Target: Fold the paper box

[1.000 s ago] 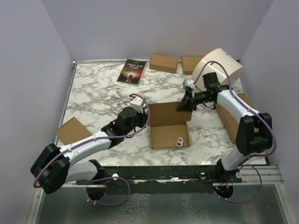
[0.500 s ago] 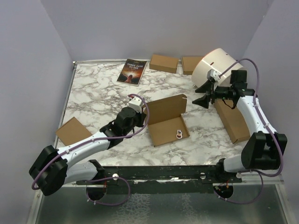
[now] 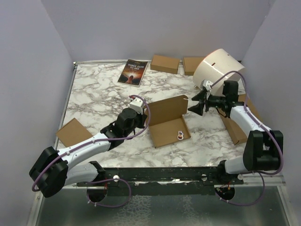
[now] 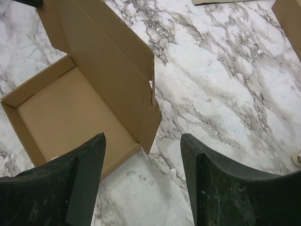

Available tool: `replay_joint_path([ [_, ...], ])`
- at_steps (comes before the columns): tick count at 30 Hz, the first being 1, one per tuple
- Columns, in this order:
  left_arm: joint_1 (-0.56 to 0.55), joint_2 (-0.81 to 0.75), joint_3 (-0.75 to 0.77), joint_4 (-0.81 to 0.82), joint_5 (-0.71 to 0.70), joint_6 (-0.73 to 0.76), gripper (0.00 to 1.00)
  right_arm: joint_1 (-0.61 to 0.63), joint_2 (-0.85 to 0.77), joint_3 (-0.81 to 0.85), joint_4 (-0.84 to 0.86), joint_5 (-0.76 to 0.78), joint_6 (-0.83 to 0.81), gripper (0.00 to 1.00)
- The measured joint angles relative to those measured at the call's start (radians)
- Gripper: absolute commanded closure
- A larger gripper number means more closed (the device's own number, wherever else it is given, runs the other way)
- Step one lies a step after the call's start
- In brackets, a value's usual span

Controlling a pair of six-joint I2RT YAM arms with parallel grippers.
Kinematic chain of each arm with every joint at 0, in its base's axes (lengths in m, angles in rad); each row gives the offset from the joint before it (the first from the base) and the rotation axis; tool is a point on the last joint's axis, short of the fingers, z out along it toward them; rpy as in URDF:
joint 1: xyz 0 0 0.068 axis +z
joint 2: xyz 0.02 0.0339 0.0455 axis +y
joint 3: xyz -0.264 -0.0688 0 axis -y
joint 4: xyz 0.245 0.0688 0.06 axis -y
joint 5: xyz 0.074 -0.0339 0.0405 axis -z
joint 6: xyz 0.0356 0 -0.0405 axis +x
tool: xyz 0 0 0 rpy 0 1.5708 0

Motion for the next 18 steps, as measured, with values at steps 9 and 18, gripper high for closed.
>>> replay_joint_path([
  [9,0.000,0.000,0.000,0.000,0.000,0.002,1.00,0.077,0.045,-0.035,0.158,0.079,0.016,0.67],
  [18,0.000,0.000,0.000,0.004,-0.007,-0.001,1.00,0.107,0.054,-0.035,0.167,0.117,0.019,0.99],
])
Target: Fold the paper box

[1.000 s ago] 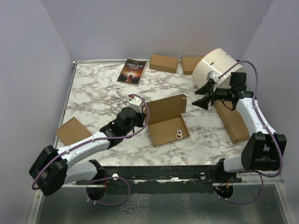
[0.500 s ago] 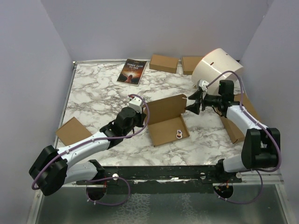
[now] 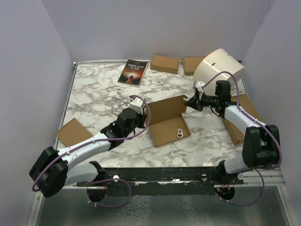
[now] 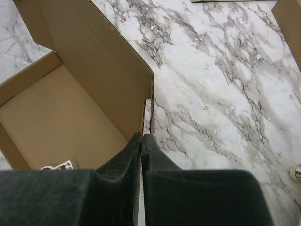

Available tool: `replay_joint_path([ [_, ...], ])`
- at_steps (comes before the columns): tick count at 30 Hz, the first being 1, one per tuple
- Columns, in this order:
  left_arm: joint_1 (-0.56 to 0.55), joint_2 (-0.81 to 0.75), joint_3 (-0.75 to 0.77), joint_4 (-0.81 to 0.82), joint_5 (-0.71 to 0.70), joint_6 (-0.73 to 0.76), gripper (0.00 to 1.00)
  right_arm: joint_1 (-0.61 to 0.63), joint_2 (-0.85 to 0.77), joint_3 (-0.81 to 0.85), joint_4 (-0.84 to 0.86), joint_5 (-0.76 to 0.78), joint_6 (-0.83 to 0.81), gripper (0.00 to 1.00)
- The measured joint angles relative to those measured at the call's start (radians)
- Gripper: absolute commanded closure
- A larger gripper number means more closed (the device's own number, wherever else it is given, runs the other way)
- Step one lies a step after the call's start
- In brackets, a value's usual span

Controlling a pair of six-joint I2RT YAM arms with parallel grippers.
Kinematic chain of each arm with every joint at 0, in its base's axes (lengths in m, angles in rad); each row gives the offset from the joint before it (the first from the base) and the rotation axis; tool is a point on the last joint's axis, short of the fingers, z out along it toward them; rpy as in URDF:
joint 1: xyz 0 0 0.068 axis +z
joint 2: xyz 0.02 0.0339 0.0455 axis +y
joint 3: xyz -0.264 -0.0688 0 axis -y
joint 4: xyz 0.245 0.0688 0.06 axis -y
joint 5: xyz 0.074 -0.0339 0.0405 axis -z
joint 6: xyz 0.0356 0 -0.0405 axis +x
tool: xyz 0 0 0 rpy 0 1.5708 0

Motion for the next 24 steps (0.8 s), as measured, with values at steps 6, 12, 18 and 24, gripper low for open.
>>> replay_joint_path([
  [6,0.000,0.007,0.000,0.008,-0.018,-0.031,1.00,0.010,-0.032,0.000,-0.001,0.021,0.045,0.99],
  [12,0.000,0.029,0.008,0.013,-0.055,-0.075,1.00,0.065,-0.127,-0.031,0.025,0.146,0.174,0.99],
  [18,0.001,0.080,0.048,-0.011,-0.116,-0.093,1.00,0.171,-0.164,-0.052,0.068,0.373,0.325,0.99],
  [24,0.000,0.117,0.088,-0.039,-0.148,-0.106,1.00,0.240,-0.165,-0.083,0.103,0.578,0.462,0.99],
])
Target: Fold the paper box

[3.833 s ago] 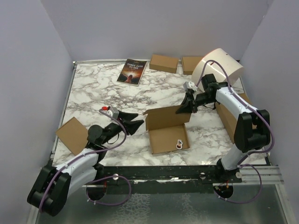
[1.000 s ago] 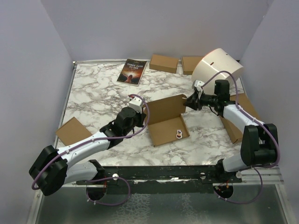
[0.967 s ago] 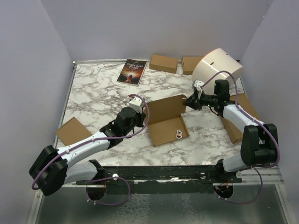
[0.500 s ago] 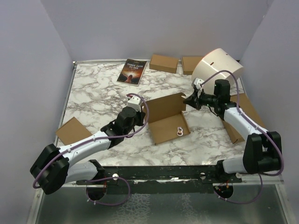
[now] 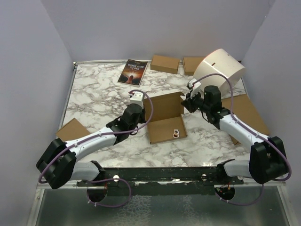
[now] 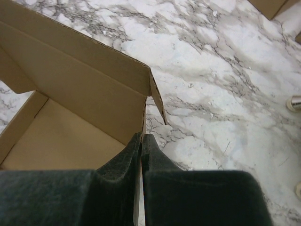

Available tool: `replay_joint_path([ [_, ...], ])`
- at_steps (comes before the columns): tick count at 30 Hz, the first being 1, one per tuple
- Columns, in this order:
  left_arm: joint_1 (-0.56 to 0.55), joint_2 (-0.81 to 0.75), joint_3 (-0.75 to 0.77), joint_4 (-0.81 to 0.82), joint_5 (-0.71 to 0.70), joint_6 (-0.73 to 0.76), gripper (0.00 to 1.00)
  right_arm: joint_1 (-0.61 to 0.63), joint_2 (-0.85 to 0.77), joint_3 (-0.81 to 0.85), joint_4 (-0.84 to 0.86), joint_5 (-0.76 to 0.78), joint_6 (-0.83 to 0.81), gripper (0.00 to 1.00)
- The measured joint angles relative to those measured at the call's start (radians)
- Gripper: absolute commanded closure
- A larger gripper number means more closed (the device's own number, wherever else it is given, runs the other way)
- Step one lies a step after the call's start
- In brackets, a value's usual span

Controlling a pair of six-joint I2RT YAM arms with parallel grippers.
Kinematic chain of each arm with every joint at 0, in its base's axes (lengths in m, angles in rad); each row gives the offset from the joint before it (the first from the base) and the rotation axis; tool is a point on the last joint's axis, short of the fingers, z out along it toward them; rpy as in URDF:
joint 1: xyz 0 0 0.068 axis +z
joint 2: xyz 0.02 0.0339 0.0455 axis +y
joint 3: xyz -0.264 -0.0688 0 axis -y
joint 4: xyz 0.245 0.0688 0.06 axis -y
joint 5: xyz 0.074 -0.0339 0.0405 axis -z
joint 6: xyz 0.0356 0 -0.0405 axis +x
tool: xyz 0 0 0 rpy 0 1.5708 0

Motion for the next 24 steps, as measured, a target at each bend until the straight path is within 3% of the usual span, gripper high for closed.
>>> replay_joint_path([
  [13,0.000,0.042,0.040,-0.019,-0.051,-0.003,1.00,0.185,-0.010,-0.043,0.080,0.397,0.141,0.99],
  [24,0.000,0.158,0.127,0.018,-0.115,0.013,1.00,0.216,0.032,-0.042,0.215,0.574,0.174,0.99],
])
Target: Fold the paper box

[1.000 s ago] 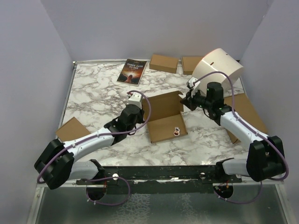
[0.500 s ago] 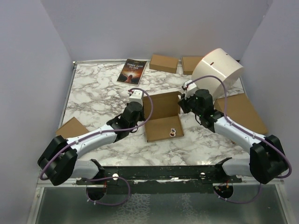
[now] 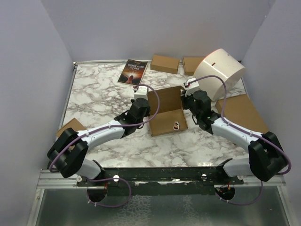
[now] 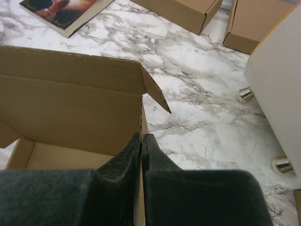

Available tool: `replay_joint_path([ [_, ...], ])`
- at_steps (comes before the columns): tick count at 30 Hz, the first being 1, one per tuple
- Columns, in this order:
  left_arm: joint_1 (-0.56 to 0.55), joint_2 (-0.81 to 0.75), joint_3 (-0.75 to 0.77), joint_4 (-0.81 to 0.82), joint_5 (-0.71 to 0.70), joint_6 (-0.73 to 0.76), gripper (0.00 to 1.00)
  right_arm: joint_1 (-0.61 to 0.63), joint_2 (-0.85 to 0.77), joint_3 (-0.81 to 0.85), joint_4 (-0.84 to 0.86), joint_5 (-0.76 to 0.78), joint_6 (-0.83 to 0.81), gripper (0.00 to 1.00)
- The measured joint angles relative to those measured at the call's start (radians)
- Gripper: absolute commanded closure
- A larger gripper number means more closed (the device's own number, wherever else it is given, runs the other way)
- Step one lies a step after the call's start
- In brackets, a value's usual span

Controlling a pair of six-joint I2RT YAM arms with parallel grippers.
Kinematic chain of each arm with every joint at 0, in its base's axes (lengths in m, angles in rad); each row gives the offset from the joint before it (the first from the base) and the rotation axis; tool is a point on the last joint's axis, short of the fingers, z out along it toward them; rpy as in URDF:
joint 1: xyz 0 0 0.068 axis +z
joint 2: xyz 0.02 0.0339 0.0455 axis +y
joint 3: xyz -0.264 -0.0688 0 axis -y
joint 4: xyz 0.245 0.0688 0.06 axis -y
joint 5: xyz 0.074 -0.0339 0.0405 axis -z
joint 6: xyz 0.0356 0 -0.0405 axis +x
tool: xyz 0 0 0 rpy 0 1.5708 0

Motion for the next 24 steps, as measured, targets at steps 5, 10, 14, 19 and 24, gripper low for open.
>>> replay_joint_path([
  [5,0.000,0.042,0.003,0.059,-0.030,-0.013,1.00,0.002,0.002,-0.054,0.098,0.027,0.026,0.99],
  [10,0.000,0.063,0.006,0.098,-0.043,-0.019,1.00,0.003,0.002,-0.115,0.138,0.030,0.044,0.99],
  [14,0.000,0.070,0.007,0.116,-0.060,0.001,1.00,0.003,0.005,-0.119,0.174,0.027,0.050,0.99],
  [19,0.006,0.101,0.045,0.141,-0.094,0.088,1.00,0.003,0.074,-0.099,0.270,0.032,0.024,0.99],
  [24,0.039,0.130,0.060,0.195,-0.094,0.165,1.00,0.003,0.171,-0.083,0.409,0.041,-0.010,0.99],
])
